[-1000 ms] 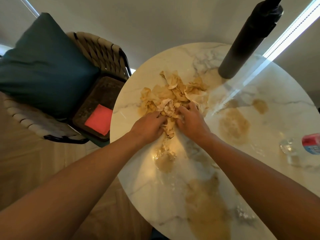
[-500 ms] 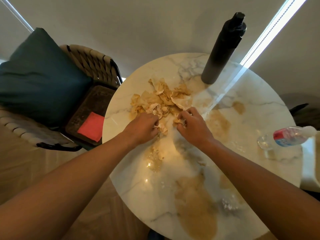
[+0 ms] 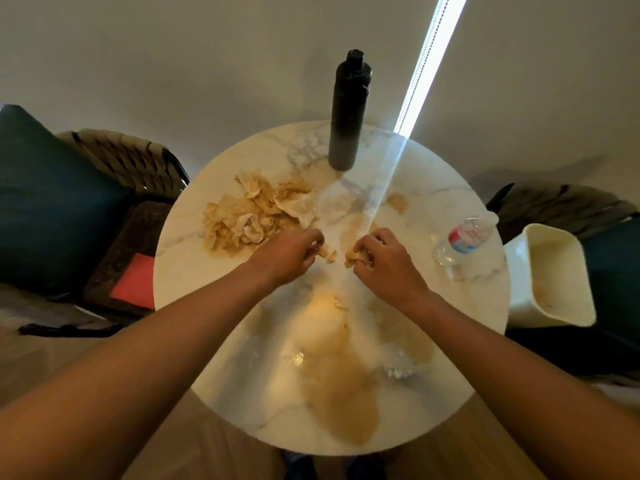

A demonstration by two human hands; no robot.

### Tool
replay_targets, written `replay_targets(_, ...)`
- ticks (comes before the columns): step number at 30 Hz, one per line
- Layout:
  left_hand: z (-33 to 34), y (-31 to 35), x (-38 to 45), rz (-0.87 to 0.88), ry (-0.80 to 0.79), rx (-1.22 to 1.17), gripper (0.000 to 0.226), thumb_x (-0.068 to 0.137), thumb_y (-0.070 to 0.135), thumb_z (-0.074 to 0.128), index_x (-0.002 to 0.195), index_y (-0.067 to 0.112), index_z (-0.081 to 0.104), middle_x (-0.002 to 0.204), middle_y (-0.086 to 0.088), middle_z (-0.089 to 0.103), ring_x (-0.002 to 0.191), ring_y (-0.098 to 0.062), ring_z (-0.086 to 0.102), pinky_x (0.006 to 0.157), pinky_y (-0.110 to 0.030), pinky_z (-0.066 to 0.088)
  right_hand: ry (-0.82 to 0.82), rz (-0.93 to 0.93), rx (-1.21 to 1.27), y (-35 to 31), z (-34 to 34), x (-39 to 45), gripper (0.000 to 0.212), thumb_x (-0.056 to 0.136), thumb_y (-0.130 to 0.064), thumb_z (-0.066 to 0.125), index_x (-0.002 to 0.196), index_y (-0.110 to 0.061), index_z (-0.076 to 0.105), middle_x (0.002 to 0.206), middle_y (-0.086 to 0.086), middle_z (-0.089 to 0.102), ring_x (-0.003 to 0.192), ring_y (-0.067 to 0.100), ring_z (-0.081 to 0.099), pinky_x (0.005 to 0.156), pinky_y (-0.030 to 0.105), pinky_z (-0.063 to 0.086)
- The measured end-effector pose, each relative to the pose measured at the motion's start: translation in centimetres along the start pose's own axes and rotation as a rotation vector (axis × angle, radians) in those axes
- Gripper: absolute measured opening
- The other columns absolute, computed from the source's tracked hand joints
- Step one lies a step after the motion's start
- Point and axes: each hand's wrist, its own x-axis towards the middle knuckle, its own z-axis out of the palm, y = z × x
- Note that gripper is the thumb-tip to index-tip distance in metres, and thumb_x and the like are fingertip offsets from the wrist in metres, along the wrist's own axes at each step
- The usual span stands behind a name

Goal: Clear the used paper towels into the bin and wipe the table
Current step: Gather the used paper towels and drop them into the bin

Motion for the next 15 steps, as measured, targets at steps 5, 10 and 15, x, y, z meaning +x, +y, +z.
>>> replay_targets(5,1.8,5.0,2.4,0.084,-0.05,-0.003,0.019,0.092,0.019,0.063,0.111,0.017,0.066,0.103,-0.007,0.064,0.088,-0.025,0.063,0.074,-0.035,0.053,0.043,0.079,0.004,3.1,-3.6,-3.5,0.017,0.084,-0.014,0.07,0.101,-0.012,0.068,0.105,0.0,0.052,0.083,0.017,0.058,0.077,0.033,0.054)
replay_targets(10,4.0,10.9,5.1,0.145,-0.103,-0.009,0.02,0.093,0.023,0.063,0.112,0.017,0.066,0.106,-0.005,0.062,0.088,-0.024,0.062,0.076,-0.038,0.055,0.108,0.171,-0.03,7.2,-7.2,-7.4,0.019,0.087,-0.016,0.07,0.106,-0.012,0.067,0.107,-0.003,0.05,0.09,0.013,0.052,0.08,0.025,0.048)
replay_targets(15,6.1,16.4,7.9,0.216,-0.163,0.001,0.021,0.094,0.025,0.061,0.112,0.015,0.066,0.102,-0.006,0.064,0.086,-0.022,0.06,0.074,-0.035,0.054,0.142,0.269,-0.05,11.0,-10.2,-10.5,0.017,0.088,-0.017,0.07,0.104,-0.014,0.066,0.109,0.0,0.052,0.089,0.01,0.052,0.078,0.016,0.045)
